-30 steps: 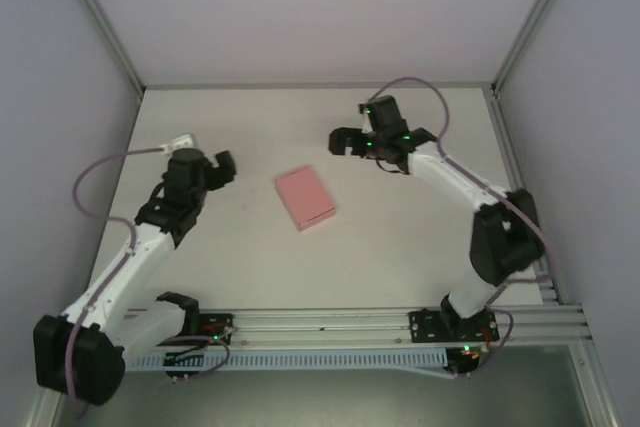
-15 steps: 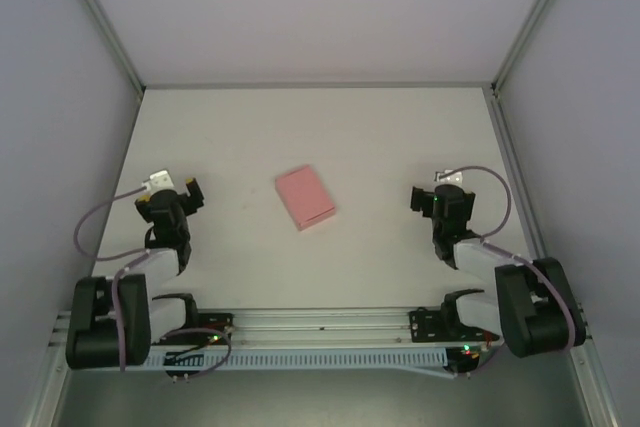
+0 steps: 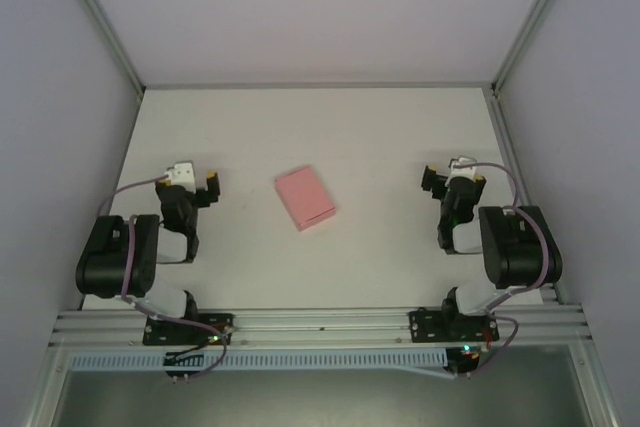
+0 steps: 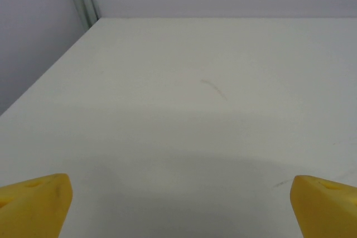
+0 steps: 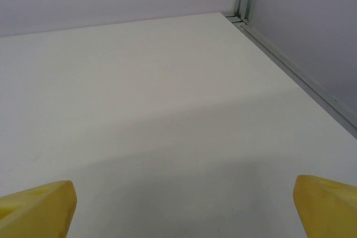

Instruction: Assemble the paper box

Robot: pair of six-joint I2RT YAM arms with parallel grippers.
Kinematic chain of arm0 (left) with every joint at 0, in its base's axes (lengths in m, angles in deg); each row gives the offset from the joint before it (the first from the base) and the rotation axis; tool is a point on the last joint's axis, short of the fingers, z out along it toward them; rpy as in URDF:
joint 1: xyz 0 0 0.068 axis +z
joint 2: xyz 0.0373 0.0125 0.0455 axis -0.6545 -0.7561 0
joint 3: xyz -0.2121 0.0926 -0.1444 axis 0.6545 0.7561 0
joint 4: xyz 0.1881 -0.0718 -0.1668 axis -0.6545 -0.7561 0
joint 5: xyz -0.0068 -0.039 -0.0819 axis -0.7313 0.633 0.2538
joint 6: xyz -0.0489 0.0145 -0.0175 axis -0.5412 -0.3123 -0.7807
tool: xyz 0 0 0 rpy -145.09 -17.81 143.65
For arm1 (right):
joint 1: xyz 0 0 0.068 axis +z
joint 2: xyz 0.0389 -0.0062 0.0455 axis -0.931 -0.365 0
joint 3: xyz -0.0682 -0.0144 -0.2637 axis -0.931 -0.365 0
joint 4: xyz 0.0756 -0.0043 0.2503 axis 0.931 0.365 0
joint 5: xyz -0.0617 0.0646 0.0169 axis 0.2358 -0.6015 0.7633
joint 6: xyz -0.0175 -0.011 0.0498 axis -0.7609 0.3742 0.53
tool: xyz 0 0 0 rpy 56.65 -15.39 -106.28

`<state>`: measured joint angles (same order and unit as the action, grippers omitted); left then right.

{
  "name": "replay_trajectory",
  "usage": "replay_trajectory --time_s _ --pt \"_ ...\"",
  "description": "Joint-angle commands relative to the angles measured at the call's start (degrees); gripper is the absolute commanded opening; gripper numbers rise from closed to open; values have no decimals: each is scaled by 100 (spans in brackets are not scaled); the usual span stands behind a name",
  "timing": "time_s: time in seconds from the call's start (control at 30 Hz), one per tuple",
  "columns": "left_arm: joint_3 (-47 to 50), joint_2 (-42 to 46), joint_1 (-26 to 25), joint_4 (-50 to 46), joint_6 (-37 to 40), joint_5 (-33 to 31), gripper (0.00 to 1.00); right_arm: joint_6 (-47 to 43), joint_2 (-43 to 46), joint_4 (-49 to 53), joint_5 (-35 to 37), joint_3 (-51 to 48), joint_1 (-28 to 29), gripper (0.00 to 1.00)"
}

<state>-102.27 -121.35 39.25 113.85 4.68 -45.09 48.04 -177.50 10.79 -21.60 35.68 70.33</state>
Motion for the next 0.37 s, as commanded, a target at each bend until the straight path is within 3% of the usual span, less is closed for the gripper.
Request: replay_trajectory --time_s 0.0,0.33 --pt "-93 -27 -22 424 242 69 100 53 131 310 -373 197 -13 100" --pt "-98 -24 -23 400 234 64 100 9 66 191 -563 198 -18 100"
